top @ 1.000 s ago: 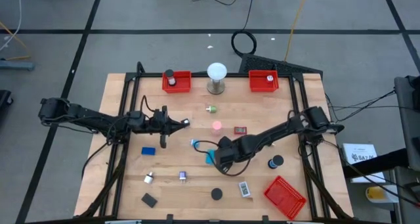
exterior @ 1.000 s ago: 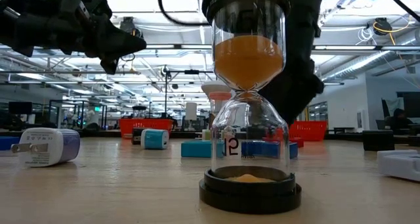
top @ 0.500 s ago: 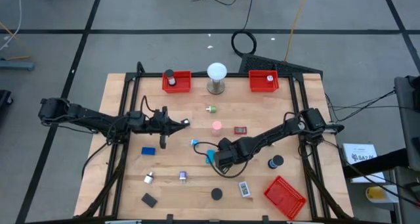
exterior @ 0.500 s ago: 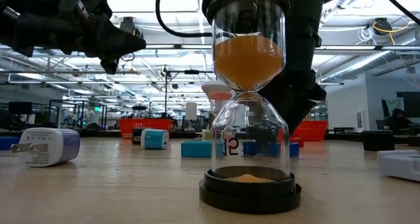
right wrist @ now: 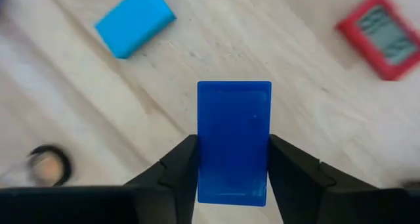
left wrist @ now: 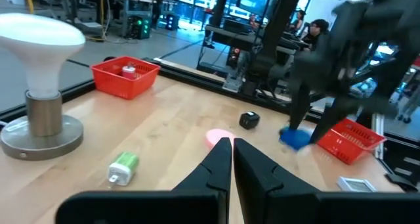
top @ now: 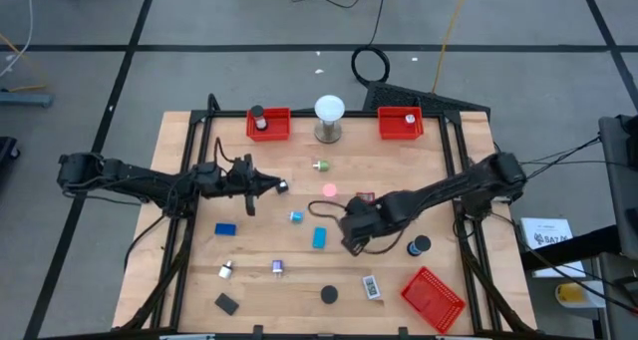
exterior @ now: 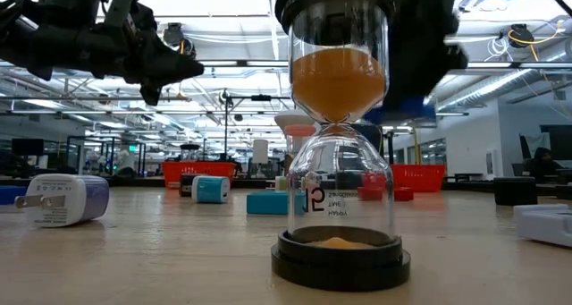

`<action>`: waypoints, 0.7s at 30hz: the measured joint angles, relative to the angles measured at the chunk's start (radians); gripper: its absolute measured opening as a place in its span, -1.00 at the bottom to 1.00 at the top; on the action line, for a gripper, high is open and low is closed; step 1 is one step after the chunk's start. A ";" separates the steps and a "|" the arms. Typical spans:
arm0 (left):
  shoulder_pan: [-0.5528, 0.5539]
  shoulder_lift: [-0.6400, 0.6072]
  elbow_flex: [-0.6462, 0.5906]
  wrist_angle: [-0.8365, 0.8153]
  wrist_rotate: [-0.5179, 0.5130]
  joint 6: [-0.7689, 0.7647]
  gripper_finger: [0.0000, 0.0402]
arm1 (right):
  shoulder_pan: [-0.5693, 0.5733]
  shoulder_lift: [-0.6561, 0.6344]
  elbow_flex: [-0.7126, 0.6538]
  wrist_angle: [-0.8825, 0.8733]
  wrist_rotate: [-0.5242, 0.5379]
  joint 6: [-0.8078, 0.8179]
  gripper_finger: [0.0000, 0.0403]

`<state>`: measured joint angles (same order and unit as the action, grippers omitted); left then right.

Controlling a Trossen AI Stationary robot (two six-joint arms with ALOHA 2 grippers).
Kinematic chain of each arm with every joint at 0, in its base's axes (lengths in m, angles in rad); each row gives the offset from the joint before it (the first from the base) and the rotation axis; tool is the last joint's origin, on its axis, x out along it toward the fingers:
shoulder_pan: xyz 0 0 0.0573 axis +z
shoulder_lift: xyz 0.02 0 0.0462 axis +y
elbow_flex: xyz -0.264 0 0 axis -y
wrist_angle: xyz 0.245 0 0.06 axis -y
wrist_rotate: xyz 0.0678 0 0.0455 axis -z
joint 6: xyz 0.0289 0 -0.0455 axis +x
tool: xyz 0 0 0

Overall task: Pick & Place Office items
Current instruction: Put the blue digital clock into the bottom right red bin

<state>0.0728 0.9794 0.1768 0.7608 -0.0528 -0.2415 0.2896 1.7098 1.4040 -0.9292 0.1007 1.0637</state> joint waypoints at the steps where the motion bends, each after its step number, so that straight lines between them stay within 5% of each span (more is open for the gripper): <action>1: 0.004 0.000 0.000 0.000 0.000 0.005 -0.92 | 0.005 -0.032 0.000 -0.018 0.000 0.001 -0.29; 9: 0.012 0.000 0.000 0.000 0.000 0.037 -0.92 | 0.158 -0.220 0.000 -0.175 -0.024 0.137 -0.28; 21: 0.012 0.000 0.000 0.000 -0.004 0.037 -0.92 | 0.600 -0.191 -0.041 -0.200 -0.081 0.556 -0.28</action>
<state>0.0849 0.9794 0.1768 0.7605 -0.0571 -0.2043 0.8895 1.5188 1.3627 -1.1288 0.0196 1.6197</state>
